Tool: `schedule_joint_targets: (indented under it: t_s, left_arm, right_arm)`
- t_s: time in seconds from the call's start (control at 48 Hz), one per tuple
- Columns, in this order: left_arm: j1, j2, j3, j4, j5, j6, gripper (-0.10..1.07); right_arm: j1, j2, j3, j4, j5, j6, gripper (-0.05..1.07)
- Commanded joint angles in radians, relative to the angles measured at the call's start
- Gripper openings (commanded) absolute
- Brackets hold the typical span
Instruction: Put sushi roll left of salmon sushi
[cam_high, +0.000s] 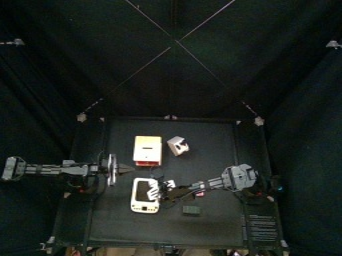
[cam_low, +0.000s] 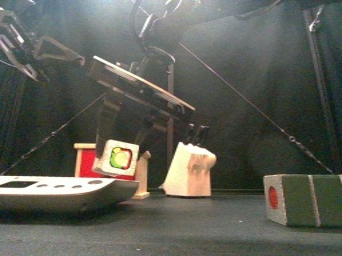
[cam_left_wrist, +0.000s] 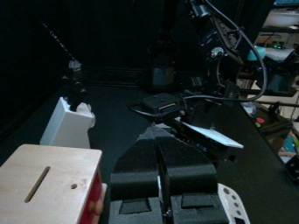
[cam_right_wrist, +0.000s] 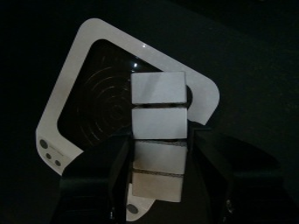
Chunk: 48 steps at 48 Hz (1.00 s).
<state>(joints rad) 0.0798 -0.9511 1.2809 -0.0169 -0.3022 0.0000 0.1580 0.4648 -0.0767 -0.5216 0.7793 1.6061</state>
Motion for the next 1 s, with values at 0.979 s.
schedule_joint_targets:
  t_s: [0.979]
  left_arm:
    - [0.002,0.005,-0.009,-0.002,-0.003,0.002,-0.01]
  right_arm:
    - [0.046,-0.368,0.437,0.066,0.107,0.288,0.71]
